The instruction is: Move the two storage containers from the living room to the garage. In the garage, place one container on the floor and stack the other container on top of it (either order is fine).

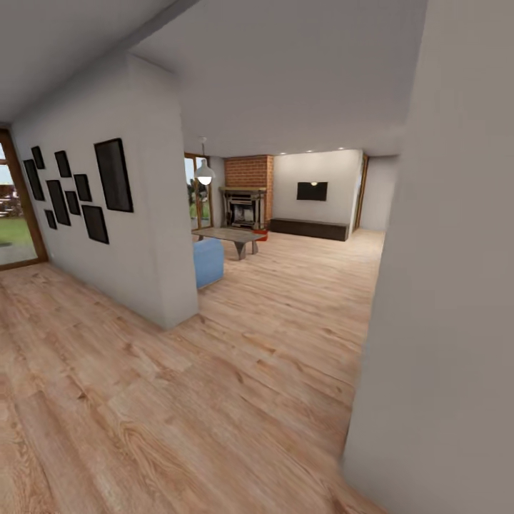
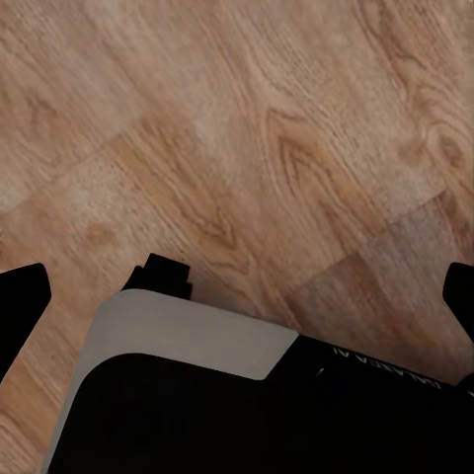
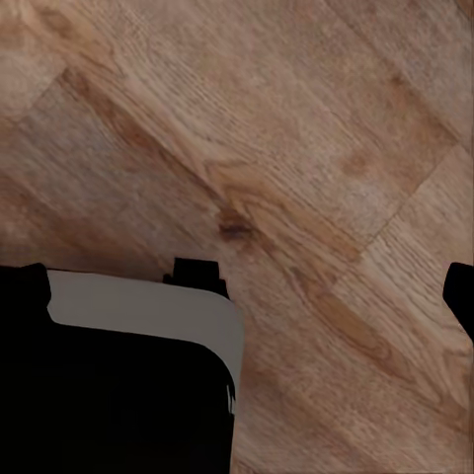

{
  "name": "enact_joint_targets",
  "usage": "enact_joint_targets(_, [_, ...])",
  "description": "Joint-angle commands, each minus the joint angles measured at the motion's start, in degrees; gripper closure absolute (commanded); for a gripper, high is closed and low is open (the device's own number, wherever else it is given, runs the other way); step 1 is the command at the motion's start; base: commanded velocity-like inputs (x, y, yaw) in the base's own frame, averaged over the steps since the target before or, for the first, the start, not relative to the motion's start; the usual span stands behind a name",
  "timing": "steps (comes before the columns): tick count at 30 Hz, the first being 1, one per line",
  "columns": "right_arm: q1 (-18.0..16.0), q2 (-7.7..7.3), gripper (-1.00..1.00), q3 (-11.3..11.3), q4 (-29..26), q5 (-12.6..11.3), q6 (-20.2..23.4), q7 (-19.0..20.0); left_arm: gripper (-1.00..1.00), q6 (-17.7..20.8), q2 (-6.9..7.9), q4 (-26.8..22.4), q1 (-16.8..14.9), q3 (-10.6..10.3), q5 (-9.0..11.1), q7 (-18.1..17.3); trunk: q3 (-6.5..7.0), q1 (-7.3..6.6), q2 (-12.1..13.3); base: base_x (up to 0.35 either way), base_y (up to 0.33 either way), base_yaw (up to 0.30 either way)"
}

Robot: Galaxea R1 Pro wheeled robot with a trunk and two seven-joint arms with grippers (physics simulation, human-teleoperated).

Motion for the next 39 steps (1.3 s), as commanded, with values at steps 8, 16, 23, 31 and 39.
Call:
enact_joint_targets(8, [-0.07, 0.0, -1.0, 0.38, 0.17, 0.06, -0.26, -0.22, -1.0, 0.19, 0.0, -0.02, -0.04, -0.38, 0.4, 0.15, -0.07, 0.03, -0.03, 0.323, 0.0, 0.3])
enact_joint_targets(16, [-0.08, 0.01, -1.0, 0.31, 0.17, 0.03, -0.32, -0.27, -1.0, 0.19, 0.0, -0.03, -0.04, -0.38, 0.4, 0.15, -0.07, 0.03, -0.03, 0.323, 0.0, 0.3])
enact_joint_targets(23, [-0.08, 0.24, -1.0, 0.29, 0.17, -0.1, -0.5, -0.5, -1.0, 0.2, 0.0, -0.01, -0.04, -0.38, 0.4, 0.15, -0.07, 0.03, -0.03, 0.323, 0.0, 0.3])
enact_joint_targets(31, [-0.08, 0.33, -1.0, 0.22, 0.19, -0.27, -0.74, -0.57, -1.0, 0.2, 0.06, -0.02, -0.04, -0.38, 0.4, 0.15, -0.07, 0.03, -0.03, 0.323, 0.0, 0.297])
enact_joint_targets(39, [-0.08, -0.21, -1.0, 0.16, 0.15, -0.14, -0.8, -0.03, -1.0, 0.24, 0.08, 0.01, -0.05, -0.38, 0.4, 0.15, -0.07, 0.03, -0.03, 0.323, 0.0, 0.07])
